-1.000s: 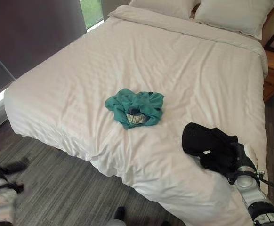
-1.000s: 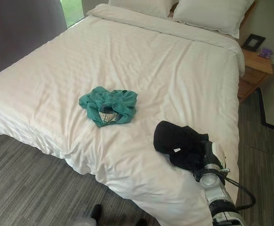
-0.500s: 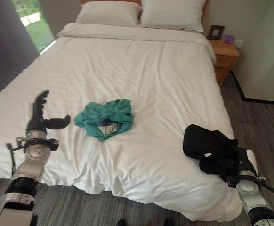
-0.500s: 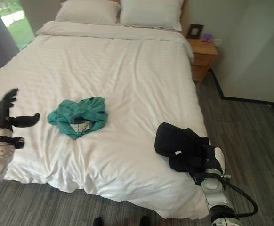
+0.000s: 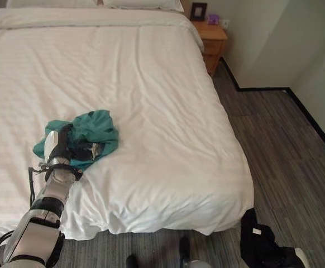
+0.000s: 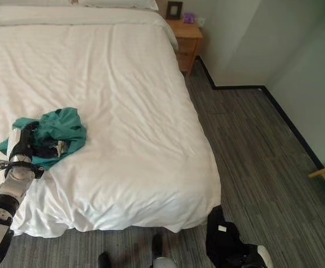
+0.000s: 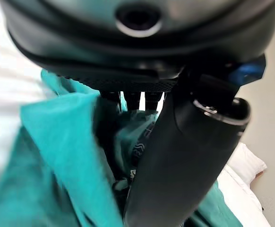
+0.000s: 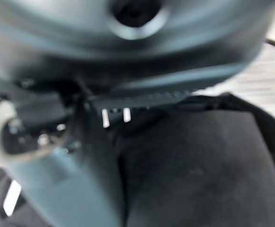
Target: Pick up bed clothes into laundry basket.
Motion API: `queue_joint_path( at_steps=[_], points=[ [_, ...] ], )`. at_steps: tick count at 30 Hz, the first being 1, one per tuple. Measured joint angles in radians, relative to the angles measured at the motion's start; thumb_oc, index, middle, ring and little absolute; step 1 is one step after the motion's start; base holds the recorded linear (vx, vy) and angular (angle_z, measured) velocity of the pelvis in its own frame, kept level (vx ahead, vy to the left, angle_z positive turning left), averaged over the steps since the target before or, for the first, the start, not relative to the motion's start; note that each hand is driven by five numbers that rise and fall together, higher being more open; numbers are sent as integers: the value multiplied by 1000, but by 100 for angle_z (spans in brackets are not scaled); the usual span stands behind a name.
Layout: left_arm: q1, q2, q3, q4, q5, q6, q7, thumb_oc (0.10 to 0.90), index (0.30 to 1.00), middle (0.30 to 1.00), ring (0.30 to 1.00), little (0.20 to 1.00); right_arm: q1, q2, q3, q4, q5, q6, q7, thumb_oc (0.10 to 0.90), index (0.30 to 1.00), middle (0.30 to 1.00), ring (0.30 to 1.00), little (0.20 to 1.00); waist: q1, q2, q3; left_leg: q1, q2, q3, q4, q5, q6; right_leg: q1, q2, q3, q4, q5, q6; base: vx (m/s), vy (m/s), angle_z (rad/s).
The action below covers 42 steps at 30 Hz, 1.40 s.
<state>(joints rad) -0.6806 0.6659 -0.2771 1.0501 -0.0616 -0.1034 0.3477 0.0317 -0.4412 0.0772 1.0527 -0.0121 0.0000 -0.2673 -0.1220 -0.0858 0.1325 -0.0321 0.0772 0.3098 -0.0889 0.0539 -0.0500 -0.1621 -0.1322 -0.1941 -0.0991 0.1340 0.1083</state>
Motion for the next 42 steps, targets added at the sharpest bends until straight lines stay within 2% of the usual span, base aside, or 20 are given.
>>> queue_joint_path(
  at_steps=[1,2,3,10,15,19,22,23,24,25,26,28,29,31,33,35,37,40,41,42],
  points=[
    [-15,1,-3,15,5,2,5,400,300,300,300,300,-9,11,7,-1,0,-5,0,400,300,300,300,300,-1,-3,2,-7,2,10,0,0,0,-12,0,-4,0,3,1,-36,37,-31],
    [-34,1,-21,37,6,2,13,400,300,300,300,300,-10,20,14,-2,0,-11,0,400,300,300,300,300,-6,-8,3,-14,-1,15,1,1,0,-23,-2,-6,2,24,6,-27,31,-25],
    [-53,0,-37,82,19,-1,13,400,300,300,300,300,-15,25,30,-1,1,-12,1,400,300,300,300,300,-10,-12,3,-20,-4,16,1,0,0,-37,6,9,7,53,-15,-7,39,-27],
    [-111,7,25,222,105,20,4,400,300,300,300,300,-91,25,43,-3,5,-25,23,400,300,300,300,300,-17,-14,2,-5,-4,64,0,-13,2,-51,13,39,8,90,-17,31,31,-20],
    [-114,30,6,224,104,22,-33,400,300,300,300,300,-76,21,43,-9,18,-41,46,400,300,300,300,300,-29,-31,-5,3,-10,61,-2,-18,8,-41,4,35,8,90,-16,6,-23,2],
    [-105,49,-5,145,100,38,-33,400,300,300,300,300,-40,21,45,-51,19,-41,47,400,300,300,300,300,-19,-25,-1,-7,0,41,0,-7,3,-37,1,27,7,77,-12,14,-112,15],
    [62,71,49,-248,62,55,-22,400,300,300,300,300,12,6,45,-193,17,-23,46,400,300,300,300,300,3,6,34,-1,14,-1,1,3,-7,-8,13,-3,7,62,-23,-26,-110,32],
    [106,65,48,-337,65,10,-15,400,300,300,300,300,11,-8,46,-226,15,-38,47,400,300,300,300,300,25,25,50,7,18,-9,0,5,-9,7,15,-5,7,62,-25,-73,-179,27],
    [181,66,75,-472,66,18,-15,400,300,300,300,300,15,-21,43,-295,4,-28,47,400,300,300,300,300,42,42,64,16,21,-16,0,6,-11,19,17,-16,7,61,-25,-67,-122,13],
    [257,64,122,-586,68,19,-16,400,300,300,300,300,29,-28,40,-351,-12,-28,47,400,300,300,300,300,45,52,71,17,24,-19,0,6,-11,24,19,-22,7,59,-26,-59,-128,21],
    [400,42,200,-789,82,-18,-13,400,300,300,300,300,68,-38,22,-453,-35,-47,44,400,300,300,300,300,50,67,82,27,25,-34,0,7,-15,41,20,-31,7,46,-36,-88,-122,41],
    [505,25,225,-950,107,-52,-19,400,300,300,300,300,70,-60,18,-485,-72,-68,52,400,300,300,300,300,114,93,100,47,37,-56,0,12,-23,79,28,-52,6,27,-43,-95,-130,38],
    [567,3,274,-1025,106,-65,-22,400,300,300,300,300,73,-59,-1,-494,-89,-72,55,400,300,300,300,300,110,100,104,52,39,-65,0,11,-27,83,30,-52,3,20,-36,-100,-104,28],
    [646,-7,333,-1105,102,-90,-32,400,300,300,300,300,79,-63,-28,-488,-106,-68,57,400,300,300,300,300,157,126,111,48,45,-98,-1,14,-31,99,33,-81,0,5,-37,-104,-89,33],
    [726,-23,396,-1158,86,-113,-42,400,300,300,300,300,110,-63,-47,-475,-118,-67,66,400,300,300,300,300,176,140,115,50,49,-113,0,15,-31,111,36,-100,0,0,-40,-198,-63,27],
    [791,-64,445,-1197,27,-123,-66,400,300,300,300,300,122,-71,-45,-472,-122,-60,69,400,300,300,300,300,217,160,124,47,51,-128,14,27,-37,118,37,-104,1,-2,-39,-235,-68,19],
    [807,-114,444,-1202,-17,-123,-101,400,300,300,300,300,117,-95,-46,-465,-125,-39,76,400,300,300,300,300,243,190,146,35,44,-165,45,30,-40,140,35,-135,7,1,-44,-316,-71,37],
    [848,-151,444,-1208,-36,-127,-128,400,300,300,300,300,114,-119,-48,-464,-125,-19,86,400,300,300,300,300,264,206,176,17,28,-221,103,44,-60,173,13,-168,5,-12,-58,-333,-72,42],
    [869,-160,453,-1207,-61,-128,-141,400,300,300,300,300,105,-119,-53,-459,-123,-16,90,400,300,300,300,300,263,181,194,3,9,-259,132,75,-109,172,-19,-164,0,-10,-69,-187,-39,8],
    [870,-163,452,-1204,-68,-128,-143,400,300,300,300,300,101,-118,-56,-460,-123,-16,90,400,300,300,300,300,262,161,206,-13,-9,-280,161,90,-136,172,-41,-165,0,-7,-73,-162,-16,-8]
  ],
)
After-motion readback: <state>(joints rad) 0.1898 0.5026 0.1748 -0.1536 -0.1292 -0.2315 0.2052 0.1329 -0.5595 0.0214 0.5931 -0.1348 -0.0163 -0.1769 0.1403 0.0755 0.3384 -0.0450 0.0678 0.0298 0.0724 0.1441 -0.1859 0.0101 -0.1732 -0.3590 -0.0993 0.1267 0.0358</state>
